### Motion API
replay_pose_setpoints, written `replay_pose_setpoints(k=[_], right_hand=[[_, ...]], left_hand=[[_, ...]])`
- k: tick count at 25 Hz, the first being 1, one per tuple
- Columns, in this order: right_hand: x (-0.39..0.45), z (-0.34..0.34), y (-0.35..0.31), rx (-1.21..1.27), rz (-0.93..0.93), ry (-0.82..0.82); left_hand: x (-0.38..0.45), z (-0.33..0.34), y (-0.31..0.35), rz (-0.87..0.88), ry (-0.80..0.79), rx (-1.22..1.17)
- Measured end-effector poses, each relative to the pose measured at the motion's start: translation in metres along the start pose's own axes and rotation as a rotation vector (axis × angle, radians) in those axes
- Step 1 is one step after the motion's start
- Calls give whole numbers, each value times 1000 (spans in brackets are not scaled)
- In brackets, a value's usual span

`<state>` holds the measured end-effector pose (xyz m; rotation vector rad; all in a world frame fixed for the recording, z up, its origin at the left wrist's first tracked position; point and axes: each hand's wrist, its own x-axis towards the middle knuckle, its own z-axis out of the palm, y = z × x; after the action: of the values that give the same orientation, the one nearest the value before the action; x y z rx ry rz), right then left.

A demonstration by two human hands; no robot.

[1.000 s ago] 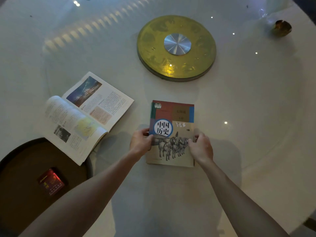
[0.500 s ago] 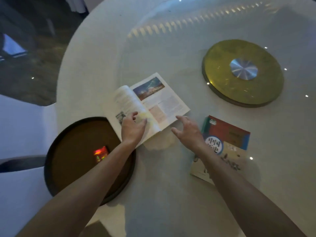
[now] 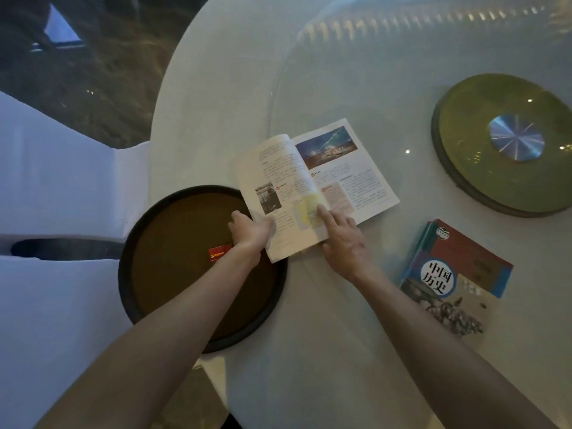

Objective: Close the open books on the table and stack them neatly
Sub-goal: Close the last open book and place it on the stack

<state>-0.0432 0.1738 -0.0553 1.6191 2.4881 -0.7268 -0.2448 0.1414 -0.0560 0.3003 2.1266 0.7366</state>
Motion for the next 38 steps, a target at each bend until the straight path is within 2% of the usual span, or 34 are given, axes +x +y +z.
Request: replay_pose_setpoints(k=[4,9,12,18,22,25,27,29,32,35,38], right_hand=[[-5,9,-4,-50,-36,83],[-18,10,-6,133,-39,196],[-31,7,-4,222,-10,249],[-75,14,-14,648,280,317],[-101,30,-13,889,577,264],[-111,41,-8,1082,711,285],[-114,44,-6,1205,774,288],[-117,45,-3,1271,804,221],[-121,40,7,1064,851,96],[-112,18,23,701,827,201],[-83,-8,42,595,664,269]], left_hand=[[3,-7,-6,-114,-108,-261],[-7,-17,8,-10,-99,-382],[-21,-18,35,109,-182,-423],[-70,9,73,348,-436,-286],[-89,34,61,380,-571,-184],[-89,46,39,336,-531,-189],[-81,50,20,271,-416,-122],[-71,52,-1,218,-284,41],[-64,53,-21,177,-232,164],[-62,59,-26,161,-194,224],[-61,62,-29,187,-164,281]])
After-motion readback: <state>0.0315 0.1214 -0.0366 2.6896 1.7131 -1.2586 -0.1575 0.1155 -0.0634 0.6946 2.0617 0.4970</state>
